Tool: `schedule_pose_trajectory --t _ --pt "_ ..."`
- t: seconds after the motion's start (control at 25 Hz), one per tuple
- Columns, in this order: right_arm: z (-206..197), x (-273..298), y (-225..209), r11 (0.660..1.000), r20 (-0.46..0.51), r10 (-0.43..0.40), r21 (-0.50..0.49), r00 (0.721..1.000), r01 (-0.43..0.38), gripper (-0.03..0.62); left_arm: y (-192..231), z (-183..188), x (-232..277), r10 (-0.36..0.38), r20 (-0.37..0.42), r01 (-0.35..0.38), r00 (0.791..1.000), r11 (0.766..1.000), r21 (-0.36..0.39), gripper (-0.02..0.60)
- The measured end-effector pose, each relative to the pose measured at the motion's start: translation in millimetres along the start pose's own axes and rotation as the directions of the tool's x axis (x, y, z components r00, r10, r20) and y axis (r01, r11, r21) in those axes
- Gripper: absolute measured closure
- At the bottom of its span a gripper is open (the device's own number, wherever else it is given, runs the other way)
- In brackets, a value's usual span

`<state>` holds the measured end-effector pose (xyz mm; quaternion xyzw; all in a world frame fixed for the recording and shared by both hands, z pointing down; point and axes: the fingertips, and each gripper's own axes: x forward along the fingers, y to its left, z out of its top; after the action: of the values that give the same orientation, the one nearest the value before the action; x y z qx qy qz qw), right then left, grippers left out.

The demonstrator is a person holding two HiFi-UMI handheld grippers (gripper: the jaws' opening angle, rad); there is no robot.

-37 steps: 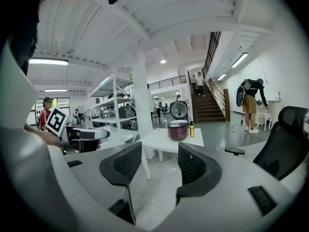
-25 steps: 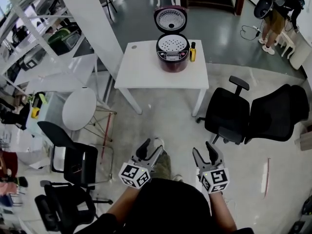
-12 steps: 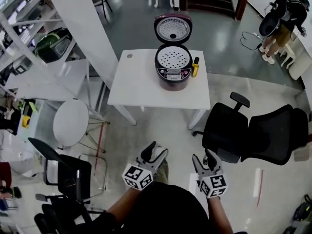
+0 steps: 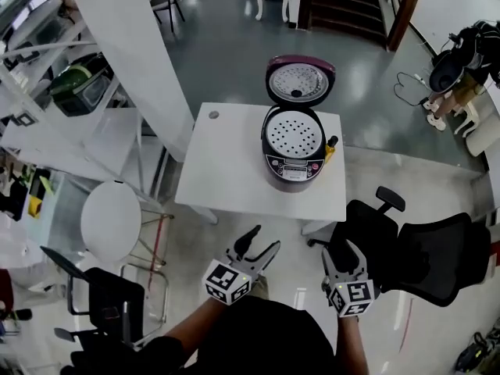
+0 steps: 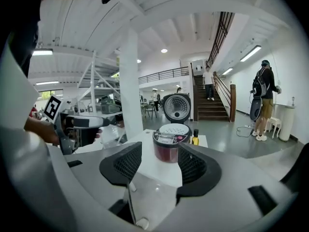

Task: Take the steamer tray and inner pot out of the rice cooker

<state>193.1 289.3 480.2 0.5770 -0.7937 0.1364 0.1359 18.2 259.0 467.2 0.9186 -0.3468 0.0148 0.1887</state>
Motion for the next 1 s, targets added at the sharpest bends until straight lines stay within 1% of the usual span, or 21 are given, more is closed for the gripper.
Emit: schedule_pose_trajectory --t 0.12,0.24,0.36,0.44,0.6,0.72,0.8,0.88,1.0 --pt "13.9 32.3 -9.9 1.0 0.004 -0.008 -0.004 1.0 0.008 0.39 30.1 9.5 15.9 0.003 0.001 -0.003 1.0 1.0 -0.022 0.344" --pt "17.8 59.9 -10.3 1.0 -0.016 -0.009 -0.004 1.0 0.009 0.39 55.7 13.5 27.9 -0.005 0.004 0.005 1.0 0.999 -0.051 0.344" --pt "12.7 86.2 -7.0 1.0 -0.04 -0.012 0.026 0.999 0.013 0.391 76.5 19.2 34.7 0.0 0.013 0.001 1.0 0.996 -0.093 0.344" --pt "16.6 102.1 -0.4 0.999 -0.044 -0.007 0.042 0.999 0.009 0.39 88.0 21.0 40.2 0.003 0.01 -0.002 1.0 0.994 -0.114 0.344" --pt "24.9 122.0 8.0 0.998 -0.063 0.014 0.063 0.998 -0.01 0.39 108.9 20.6 53.5 0.004 -0.012 -0.005 1.0 0.992 -0.13 0.344" --pt "21.7 128.9 -8.2 0.998 -0.087 0.001 0.069 0.996 0.005 0.39 122.8 29.3 58.1 0.027 0.03 -0.022 0.999 0.989 -0.147 0.344" --pt "24.5 136.4 -22.2 0.998 -0.085 -0.017 0.061 0.996 0.023 0.39 131.8 34.7 62.7 0.045 0.055 -0.035 0.997 0.986 -0.164 0.344" --pt "29.9 146.0 -33.6 0.998 -0.078 -0.025 0.049 0.997 0.029 0.391 136.0 37.8 69.8 0.055 0.057 -0.044 0.997 0.984 -0.17 0.344" --pt "36.9 168.3 -44.9 0.999 -0.072 -0.009 0.038 0.997 0.012 0.39 143.0 44.7 83.0 0.068 0.064 -0.054 0.996 0.979 -0.197 0.344"
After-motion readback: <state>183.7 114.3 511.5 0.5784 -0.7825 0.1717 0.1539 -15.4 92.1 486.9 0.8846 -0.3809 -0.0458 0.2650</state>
